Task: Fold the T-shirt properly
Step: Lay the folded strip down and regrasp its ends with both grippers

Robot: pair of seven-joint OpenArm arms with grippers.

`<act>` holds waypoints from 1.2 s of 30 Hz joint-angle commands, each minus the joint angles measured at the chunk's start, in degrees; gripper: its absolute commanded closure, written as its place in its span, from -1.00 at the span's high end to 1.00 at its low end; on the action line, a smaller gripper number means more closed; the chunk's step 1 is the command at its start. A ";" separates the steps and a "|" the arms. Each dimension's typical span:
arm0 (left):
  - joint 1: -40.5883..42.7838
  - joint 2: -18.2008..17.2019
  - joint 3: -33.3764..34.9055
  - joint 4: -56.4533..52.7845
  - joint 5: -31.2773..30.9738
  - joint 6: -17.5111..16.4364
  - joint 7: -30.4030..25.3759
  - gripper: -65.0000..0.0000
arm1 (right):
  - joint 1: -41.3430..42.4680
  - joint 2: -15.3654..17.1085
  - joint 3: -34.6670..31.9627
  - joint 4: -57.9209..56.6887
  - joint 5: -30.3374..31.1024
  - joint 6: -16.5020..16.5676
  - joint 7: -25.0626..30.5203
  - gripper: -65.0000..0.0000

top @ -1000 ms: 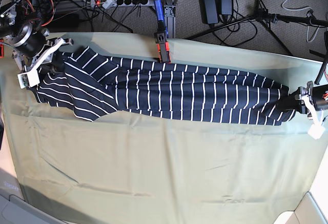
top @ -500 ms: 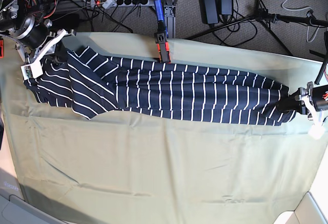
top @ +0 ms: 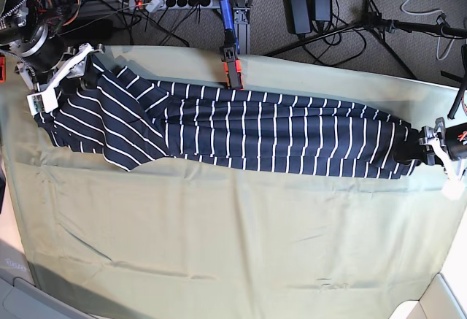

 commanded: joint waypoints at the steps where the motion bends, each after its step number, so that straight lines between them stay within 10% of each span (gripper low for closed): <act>1: -0.96 -1.62 -0.55 0.70 0.33 -1.35 -1.97 -0.04 | 0.50 0.79 0.79 1.38 0.22 2.12 1.33 -0.16; 13: -1.11 -1.57 -0.55 0.68 11.30 -1.35 -9.01 -0.03 | 7.06 0.92 7.87 1.53 4.90 2.21 3.34 -0.19; 18: -1.11 -1.57 -0.55 0.68 11.54 -1.35 -9.14 -0.03 | 10.56 0.90 2.64 0.74 4.09 2.21 5.16 -1.00; 36: -1.05 -0.52 -0.55 -1.46 17.86 -1.35 -12.39 0.22 | 15.04 0.92 -13.57 -15.56 -4.90 2.14 9.09 -1.00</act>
